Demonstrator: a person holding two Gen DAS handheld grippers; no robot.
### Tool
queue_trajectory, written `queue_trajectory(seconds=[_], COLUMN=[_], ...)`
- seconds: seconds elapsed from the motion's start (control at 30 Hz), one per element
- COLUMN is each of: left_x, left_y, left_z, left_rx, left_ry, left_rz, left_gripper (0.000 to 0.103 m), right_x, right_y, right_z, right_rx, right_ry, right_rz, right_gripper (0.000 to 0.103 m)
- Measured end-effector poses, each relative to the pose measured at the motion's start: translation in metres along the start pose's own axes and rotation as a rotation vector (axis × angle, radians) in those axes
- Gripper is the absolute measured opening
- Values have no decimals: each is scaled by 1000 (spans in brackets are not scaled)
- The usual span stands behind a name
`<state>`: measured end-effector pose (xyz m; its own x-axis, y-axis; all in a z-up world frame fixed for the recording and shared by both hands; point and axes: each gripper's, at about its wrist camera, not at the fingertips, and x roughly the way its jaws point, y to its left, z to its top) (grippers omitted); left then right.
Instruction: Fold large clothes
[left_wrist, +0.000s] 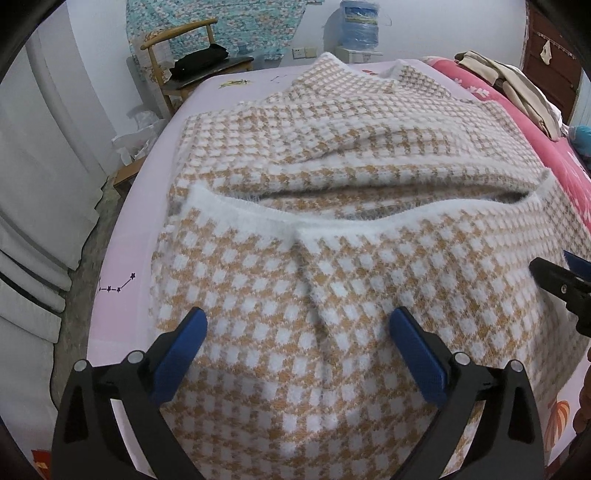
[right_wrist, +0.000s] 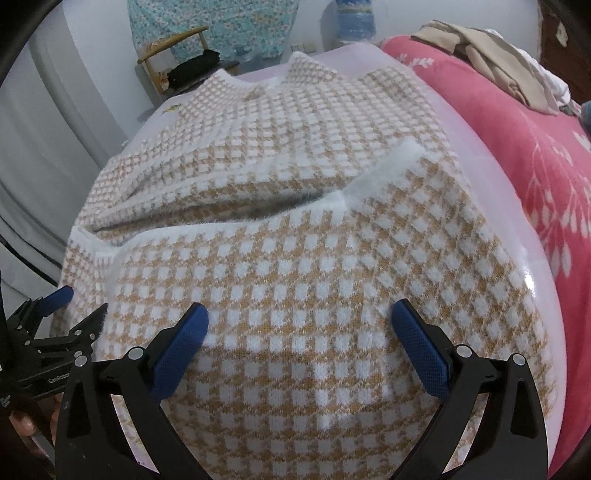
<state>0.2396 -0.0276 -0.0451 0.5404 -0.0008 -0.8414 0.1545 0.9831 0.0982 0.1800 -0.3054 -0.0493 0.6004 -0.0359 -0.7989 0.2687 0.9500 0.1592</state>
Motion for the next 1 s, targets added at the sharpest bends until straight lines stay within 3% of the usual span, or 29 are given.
queue_trajectory(seconds=[0.4, 1.0], left_x=[0, 1], left_y=[0, 6], left_z=[-1, -8], left_rx=[-9, -14], left_ry=[-2, -46], left_rz=[5, -48], left_gripper=[98, 99], right_x=[5, 8], right_y=[4, 11], right_z=[5, -4], right_rx=[-4, -48], right_ry=[14, 10], right_rz=[-5, -19], right_gripper=[95, 95])
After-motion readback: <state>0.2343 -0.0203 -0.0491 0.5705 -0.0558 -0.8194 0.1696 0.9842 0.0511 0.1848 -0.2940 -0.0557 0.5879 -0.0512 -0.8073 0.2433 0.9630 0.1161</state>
